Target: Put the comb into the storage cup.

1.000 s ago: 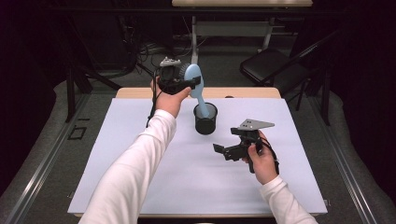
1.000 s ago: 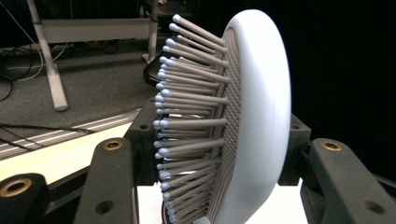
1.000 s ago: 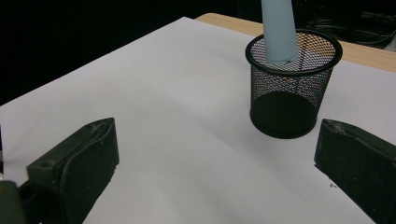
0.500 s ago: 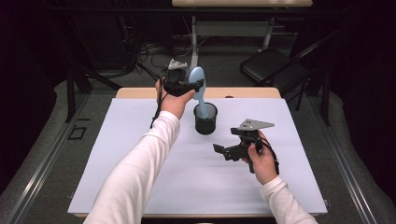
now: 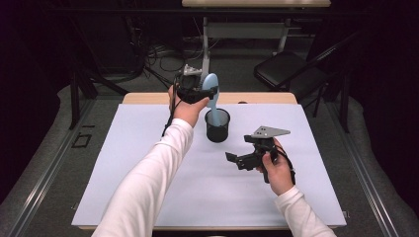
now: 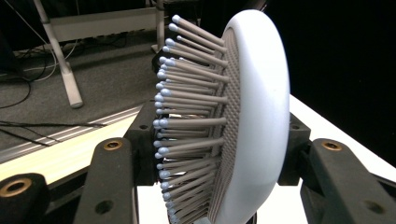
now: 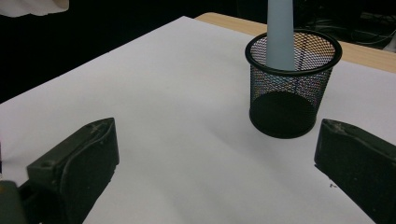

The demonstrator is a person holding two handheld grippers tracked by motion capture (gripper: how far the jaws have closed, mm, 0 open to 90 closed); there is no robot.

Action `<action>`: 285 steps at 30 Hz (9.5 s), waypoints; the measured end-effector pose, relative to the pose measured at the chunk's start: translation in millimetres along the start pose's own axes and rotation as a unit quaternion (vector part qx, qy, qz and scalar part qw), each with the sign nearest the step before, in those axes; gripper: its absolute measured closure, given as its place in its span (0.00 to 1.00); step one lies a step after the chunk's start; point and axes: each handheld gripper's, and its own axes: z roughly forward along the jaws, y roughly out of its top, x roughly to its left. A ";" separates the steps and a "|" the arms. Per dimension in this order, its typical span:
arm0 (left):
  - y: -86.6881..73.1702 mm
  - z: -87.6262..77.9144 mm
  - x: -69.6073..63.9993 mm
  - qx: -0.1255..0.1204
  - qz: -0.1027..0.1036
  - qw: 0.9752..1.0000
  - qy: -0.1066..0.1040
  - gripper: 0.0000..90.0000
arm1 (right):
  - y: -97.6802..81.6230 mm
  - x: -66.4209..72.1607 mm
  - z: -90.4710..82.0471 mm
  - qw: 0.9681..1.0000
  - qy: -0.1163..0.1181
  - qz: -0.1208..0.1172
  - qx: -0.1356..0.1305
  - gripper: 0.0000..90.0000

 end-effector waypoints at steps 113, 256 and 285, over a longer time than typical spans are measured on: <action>-31.4 44.6 1.2 0.041 -0.012 0.999 0.011 0.44 | -0.6 -11.6 -7.4 1.000 -0.011 0.008 -0.003 0.01; -19.2 -39.2 17.6 0.064 0.028 0.996 -0.057 0.01 | -2.5 -18.1 -7.9 1.000 -0.018 0.013 0.002 0.01; -41.3 -81.6 29.8 0.061 0.029 0.995 -0.074 0.01 | -5.4 -24.6 -10.6 0.999 -0.022 0.023 0.004 0.01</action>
